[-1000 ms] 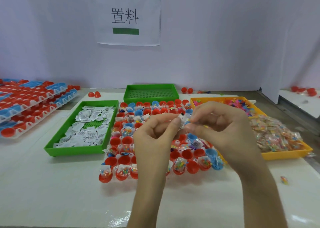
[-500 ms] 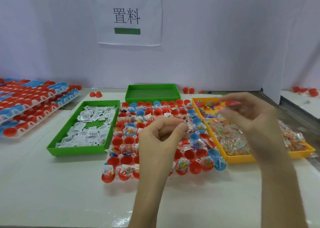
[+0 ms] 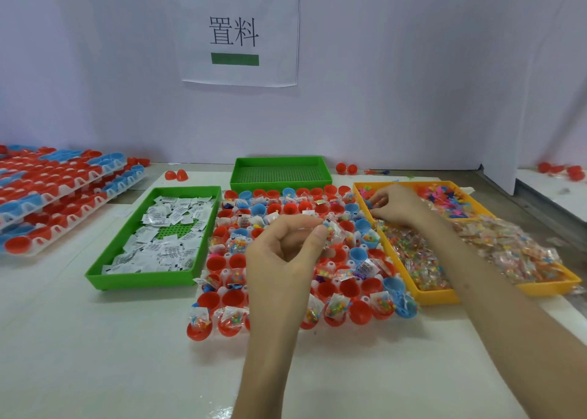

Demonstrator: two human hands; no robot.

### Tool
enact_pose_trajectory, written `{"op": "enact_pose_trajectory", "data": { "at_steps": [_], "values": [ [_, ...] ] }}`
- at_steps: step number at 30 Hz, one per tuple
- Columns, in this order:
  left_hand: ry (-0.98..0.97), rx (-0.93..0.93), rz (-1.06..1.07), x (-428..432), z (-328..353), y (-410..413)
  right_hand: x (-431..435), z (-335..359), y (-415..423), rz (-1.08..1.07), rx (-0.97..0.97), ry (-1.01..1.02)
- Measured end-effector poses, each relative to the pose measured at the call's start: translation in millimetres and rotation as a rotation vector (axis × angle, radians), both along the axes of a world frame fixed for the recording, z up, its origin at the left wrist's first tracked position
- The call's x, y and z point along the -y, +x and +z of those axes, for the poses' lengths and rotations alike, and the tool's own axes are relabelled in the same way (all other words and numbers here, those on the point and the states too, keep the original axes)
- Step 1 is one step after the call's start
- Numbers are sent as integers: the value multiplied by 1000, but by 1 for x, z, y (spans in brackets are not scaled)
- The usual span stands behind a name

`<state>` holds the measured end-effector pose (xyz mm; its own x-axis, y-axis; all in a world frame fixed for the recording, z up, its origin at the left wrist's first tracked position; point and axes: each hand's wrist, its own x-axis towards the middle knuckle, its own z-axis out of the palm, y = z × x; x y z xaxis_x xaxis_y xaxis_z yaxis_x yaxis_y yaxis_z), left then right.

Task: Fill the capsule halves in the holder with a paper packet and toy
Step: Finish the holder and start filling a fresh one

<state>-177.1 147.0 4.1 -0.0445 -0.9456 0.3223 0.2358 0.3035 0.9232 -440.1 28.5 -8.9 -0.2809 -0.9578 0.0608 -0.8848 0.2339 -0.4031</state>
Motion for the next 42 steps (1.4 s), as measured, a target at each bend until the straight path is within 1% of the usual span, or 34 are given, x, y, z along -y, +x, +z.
{"op": "enact_pose_trajectory", "data": {
  "at_steps": [7,10,11,13,14,16,19,23,26,29,33,38,42],
  "values": [
    [-1,13,30,2,-1,5,-4,-6,-11,-117,27,-180],
    [9,17,25,2,-1,4,-12,7,-11,-134,92,-293],
    [8,21,27,2,-1,3,-17,14,-11,-127,149,-337],
    [11,20,30,1,0,1,-34,29,-5,-84,355,-413],
    [17,13,25,1,1,0,-46,37,0,-46,468,-447],
    [44,-2,1,0,3,0,-72,50,17,54,628,-516],
    [88,-59,-81,-2,6,-1,-110,58,51,167,747,-587],
    [77,-87,-200,-4,9,1,-143,50,90,221,855,-641],
    [64,-73,-211,-4,9,1,-148,43,106,211,863,-605],
    [69,-81,-208,-6,8,-2,-150,39,110,237,912,-580],
    [61,-101,-221,-8,8,-5,-155,39,108,333,932,-537],
    [30,-95,-168,-8,7,-1,-159,38,100,407,861,-443],
    [-13,-57,-160,-8,9,-1,-163,43,103,451,854,-451]
  ]
}}
